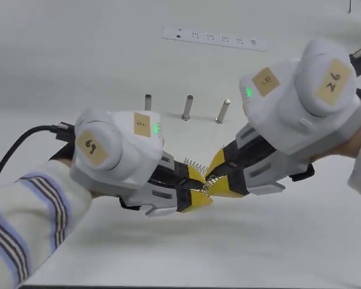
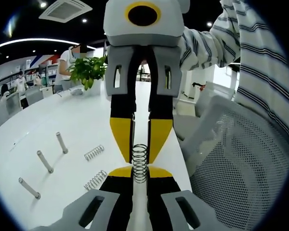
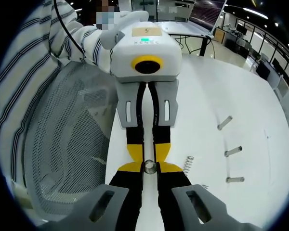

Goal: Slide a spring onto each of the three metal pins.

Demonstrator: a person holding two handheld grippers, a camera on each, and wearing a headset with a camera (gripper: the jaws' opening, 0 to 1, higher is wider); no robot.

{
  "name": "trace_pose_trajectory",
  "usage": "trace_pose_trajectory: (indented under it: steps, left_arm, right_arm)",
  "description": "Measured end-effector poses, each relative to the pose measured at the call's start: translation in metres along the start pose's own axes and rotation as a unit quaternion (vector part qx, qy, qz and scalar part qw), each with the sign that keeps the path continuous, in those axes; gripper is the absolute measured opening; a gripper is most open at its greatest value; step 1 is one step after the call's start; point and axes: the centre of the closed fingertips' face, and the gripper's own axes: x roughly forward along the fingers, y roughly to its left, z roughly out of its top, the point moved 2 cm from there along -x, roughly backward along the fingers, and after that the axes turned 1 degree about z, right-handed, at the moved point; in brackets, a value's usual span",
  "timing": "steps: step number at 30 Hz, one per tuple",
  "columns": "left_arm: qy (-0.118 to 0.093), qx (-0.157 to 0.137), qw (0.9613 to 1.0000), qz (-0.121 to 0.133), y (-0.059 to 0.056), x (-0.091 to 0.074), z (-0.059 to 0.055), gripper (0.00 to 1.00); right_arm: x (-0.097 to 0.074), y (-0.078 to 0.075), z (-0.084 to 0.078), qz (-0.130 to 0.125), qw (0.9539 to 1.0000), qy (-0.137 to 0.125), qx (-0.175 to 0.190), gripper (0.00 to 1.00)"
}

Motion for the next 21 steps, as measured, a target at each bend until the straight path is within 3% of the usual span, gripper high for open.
trace_pose_trajectory:
  steps: [21]
  left_arm:
    - [-0.003,0.006,0.9999,0.012,0.0039,-0.0015,0.0025,0.01]
  right_arm:
    - [-0.0020,-0.0010,0.0009,0.000,0.9994,0.012,-0.031,0.08]
